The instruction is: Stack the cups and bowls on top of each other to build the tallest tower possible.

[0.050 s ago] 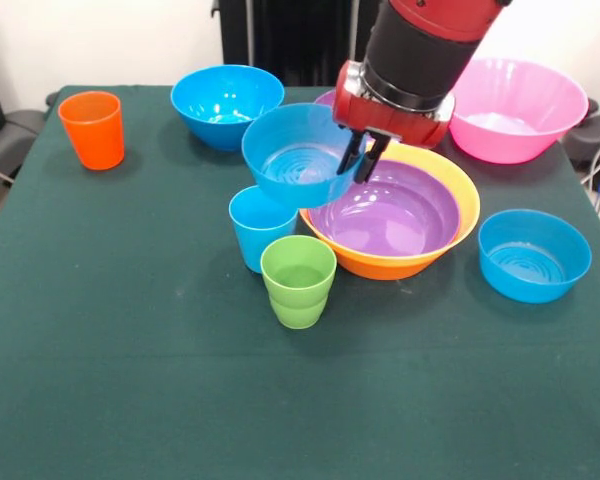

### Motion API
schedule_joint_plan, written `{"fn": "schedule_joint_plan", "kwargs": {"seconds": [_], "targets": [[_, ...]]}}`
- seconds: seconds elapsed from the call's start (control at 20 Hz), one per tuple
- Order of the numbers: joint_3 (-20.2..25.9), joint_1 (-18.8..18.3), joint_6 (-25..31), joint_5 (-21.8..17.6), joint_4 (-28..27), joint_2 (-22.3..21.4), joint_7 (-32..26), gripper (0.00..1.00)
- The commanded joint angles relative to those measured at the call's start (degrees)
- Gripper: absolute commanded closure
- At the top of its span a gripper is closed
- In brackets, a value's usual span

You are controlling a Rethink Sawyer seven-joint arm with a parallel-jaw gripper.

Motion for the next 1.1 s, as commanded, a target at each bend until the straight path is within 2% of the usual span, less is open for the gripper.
{"fn": "schedule_joint_plan", "kwargs": {"seconds": [0.05, 1.1], "targets": [[6.26, -0.65, -3.67, -4.34, -1.97, 3.44, -4.47, 1.0], [5.03, 0.72, -6.98, -6.64, -2.64, 3.98, -3.22, 1.0]]}}
